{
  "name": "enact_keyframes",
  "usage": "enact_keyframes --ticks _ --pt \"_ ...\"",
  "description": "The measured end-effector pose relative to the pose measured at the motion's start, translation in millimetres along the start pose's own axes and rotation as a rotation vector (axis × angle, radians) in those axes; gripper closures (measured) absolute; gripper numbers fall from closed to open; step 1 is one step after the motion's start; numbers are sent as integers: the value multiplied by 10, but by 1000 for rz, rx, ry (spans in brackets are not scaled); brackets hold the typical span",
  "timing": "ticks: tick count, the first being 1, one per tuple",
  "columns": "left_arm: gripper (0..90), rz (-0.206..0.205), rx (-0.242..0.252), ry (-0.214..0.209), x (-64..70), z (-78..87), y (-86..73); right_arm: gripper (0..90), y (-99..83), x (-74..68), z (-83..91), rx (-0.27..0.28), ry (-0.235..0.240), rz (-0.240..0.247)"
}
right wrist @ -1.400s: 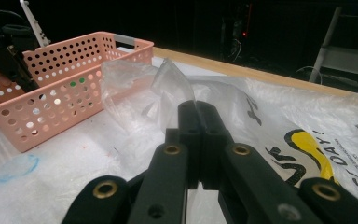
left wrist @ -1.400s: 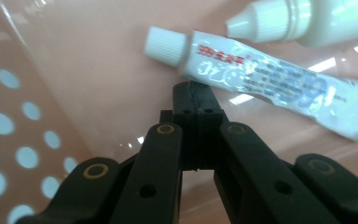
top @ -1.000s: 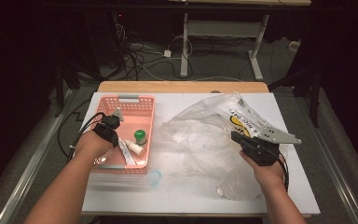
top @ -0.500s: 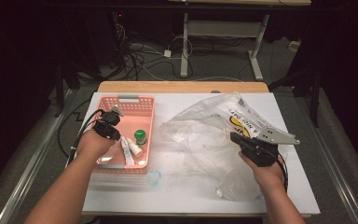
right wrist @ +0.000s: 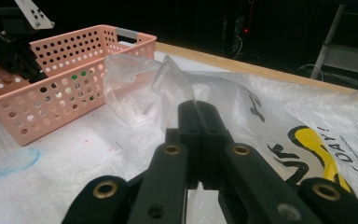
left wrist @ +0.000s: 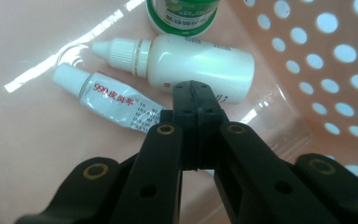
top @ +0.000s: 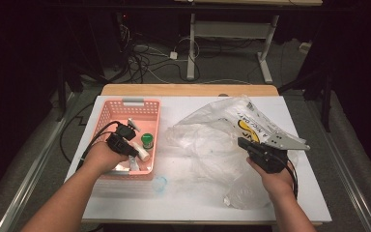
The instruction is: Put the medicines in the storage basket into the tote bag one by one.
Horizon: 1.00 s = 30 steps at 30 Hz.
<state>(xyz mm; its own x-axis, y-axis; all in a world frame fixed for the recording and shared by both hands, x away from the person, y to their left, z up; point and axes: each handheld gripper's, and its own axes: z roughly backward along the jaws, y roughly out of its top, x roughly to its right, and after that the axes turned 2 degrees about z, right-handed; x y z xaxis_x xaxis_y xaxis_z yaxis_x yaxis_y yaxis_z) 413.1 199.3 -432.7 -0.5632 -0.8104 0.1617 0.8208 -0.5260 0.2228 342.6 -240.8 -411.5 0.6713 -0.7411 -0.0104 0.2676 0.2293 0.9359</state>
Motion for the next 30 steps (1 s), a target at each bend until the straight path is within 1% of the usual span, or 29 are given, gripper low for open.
enact_keyframes --ticks 4,6,10,13,15,20,23,25,28,30 --pt "874 15 -8 -17 -15 -3 28 900 -6 -1 -5 -3 1 -1" --pt "874 15 -15 -19 -14 -2 33 900 -8 -4 -7 -5 2 -4" --pt "874 -5 -71 -12 -4 -56 14 900 -11 -3 -10 -5 3 -3" --pt "874 -4 -55 -11 15 -54 33 900 -12 -4 -14 -6 3 -3" --pt "874 -7 -55 -9 28 -70 50 900 -16 -6 -23 -8 4 -1" --pt "874 -26 -85 -2 63 -120 84 900 -16 -8 -22 -9 4 -1" --pt "873 -35 -125 32 64 -140 89 900 -20 -5 -21 -11 3 -3" --pt "873 -39 -146 57 39 -144 78 900 -20 -3 -19 -10 3 -4" --pt "873 -37 -169 96 -15 -149 44 900 -15 -3 -13 -7 2 -6" --pt "873 -27 -170 107 -57 -142 23 900 -15 0 -13 -7 2 -4"
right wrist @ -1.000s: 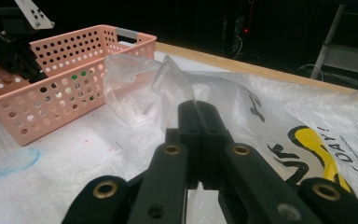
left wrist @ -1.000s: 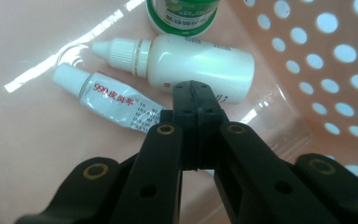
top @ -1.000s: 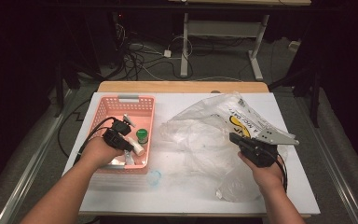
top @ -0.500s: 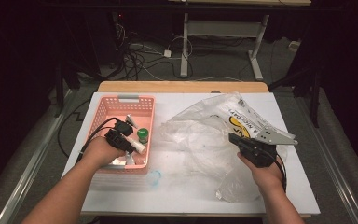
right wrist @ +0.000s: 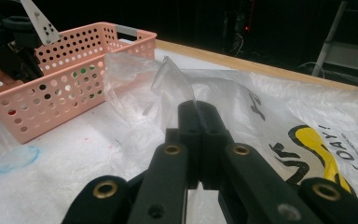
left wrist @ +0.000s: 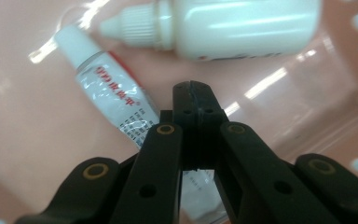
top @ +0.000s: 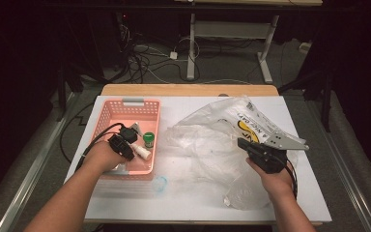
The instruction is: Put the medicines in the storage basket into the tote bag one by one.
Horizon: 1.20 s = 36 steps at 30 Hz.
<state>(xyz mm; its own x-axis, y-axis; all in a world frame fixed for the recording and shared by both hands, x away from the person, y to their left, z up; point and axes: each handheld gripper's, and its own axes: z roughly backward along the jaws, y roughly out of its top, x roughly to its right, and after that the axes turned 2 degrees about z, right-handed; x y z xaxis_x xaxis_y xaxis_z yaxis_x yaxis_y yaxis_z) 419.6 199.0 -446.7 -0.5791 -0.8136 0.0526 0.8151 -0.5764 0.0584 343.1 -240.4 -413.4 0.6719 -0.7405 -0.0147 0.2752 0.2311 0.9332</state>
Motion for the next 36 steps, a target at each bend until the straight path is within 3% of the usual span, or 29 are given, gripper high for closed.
enact_keyframes --ticks 4,8,12,15,17,19,24,30,36 --pt "873 16 7 11 -65 16 -45 900 2 -1 3 1 0 1" --pt "867 40 65 -4 -114 94 -103 900 5 2 9 3 -1 -2" --pt "717 126 138 -6 -211 185 -157 900 6 4 12 4 -2 -3" --pt "522 193 132 38 -275 185 -161 900 9 0 9 5 -1 1" --pt "443 236 97 15 -313 145 -150 900 10 -3 6 5 -1 2" --pt "407 246 52 7 -314 91 -128 900 12 -7 5 4 -1 3" --pt "410 216 -24 -15 -281 -39 -56 900 9 -1 9 4 -2 3" --pt "515 243 1 -14 -314 -25 -31 900 3 0 10 2 -4 2" --pt "658 212 17 -28 -293 -23 -37 900 4 -3 4 1 -3 4"
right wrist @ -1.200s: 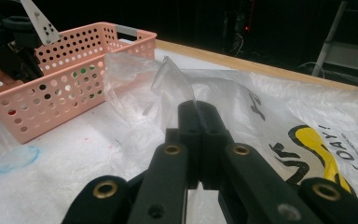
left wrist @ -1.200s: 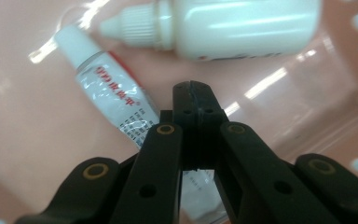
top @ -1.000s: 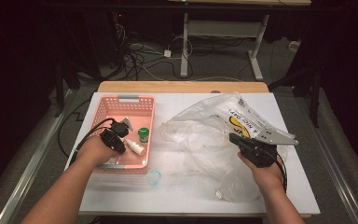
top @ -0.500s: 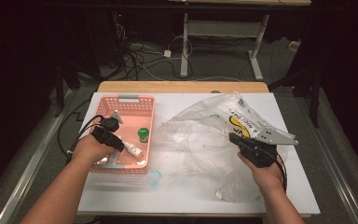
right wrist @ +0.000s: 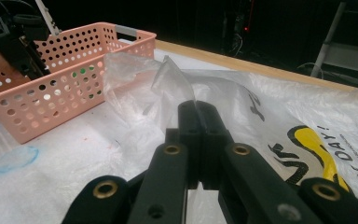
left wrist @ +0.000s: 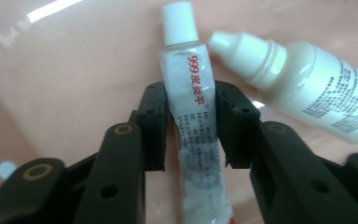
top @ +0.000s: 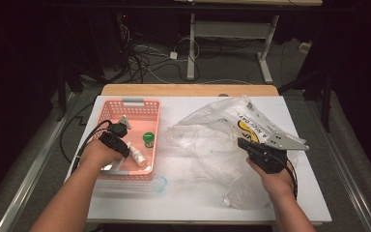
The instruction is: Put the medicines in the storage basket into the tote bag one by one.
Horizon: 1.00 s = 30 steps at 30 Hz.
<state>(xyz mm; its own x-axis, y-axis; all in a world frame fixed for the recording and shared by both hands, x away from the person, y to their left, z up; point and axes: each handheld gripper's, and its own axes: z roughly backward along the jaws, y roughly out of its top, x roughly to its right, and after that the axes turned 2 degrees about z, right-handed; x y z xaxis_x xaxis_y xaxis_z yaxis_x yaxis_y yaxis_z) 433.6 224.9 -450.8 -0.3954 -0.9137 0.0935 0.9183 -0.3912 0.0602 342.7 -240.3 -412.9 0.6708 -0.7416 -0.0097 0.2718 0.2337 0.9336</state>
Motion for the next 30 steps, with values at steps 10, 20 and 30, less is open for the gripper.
enact_keyframes --ticks 10,20,30 --pt "670 -13 51 11 31 45 -14 900 5 1 10 4 -2 1" --pt "669 -43 176 -18 40 152 -97 900 9 5 22 11 -2 -5" --pt "669 -73 311 12 47 242 -253 900 11 3 22 14 -3 -2"
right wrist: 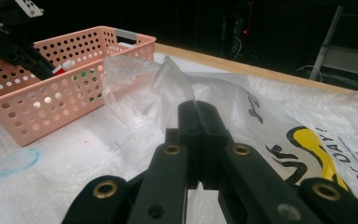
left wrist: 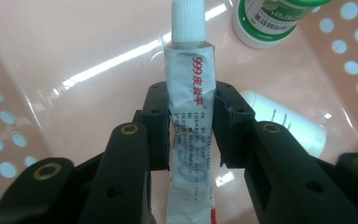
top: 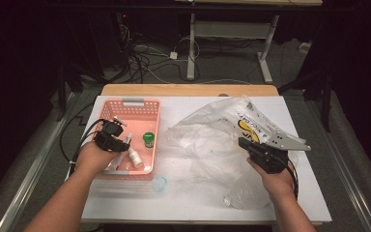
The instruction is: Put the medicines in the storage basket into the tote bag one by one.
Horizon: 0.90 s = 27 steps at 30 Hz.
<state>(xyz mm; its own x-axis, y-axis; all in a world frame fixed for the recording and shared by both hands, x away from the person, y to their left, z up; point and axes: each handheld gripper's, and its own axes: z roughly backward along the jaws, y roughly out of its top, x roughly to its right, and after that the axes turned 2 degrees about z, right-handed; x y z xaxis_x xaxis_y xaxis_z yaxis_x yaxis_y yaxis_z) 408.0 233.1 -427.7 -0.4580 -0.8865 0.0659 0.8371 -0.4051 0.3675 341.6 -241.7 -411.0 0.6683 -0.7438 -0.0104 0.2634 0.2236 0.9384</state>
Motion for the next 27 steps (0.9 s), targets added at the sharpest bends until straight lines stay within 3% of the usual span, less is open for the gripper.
enact_keyframes --ticks 6,14,27 --pt "669 16 74 -19 -33 69 -46 900 -2 -2 -4 -1 0 2" --pt "669 47 226 -38 -73 183 -137 900 -5 2 4 -3 -3 -2" --pt "670 50 389 -52 -38 318 -326 900 -7 2 10 -1 -4 -1"
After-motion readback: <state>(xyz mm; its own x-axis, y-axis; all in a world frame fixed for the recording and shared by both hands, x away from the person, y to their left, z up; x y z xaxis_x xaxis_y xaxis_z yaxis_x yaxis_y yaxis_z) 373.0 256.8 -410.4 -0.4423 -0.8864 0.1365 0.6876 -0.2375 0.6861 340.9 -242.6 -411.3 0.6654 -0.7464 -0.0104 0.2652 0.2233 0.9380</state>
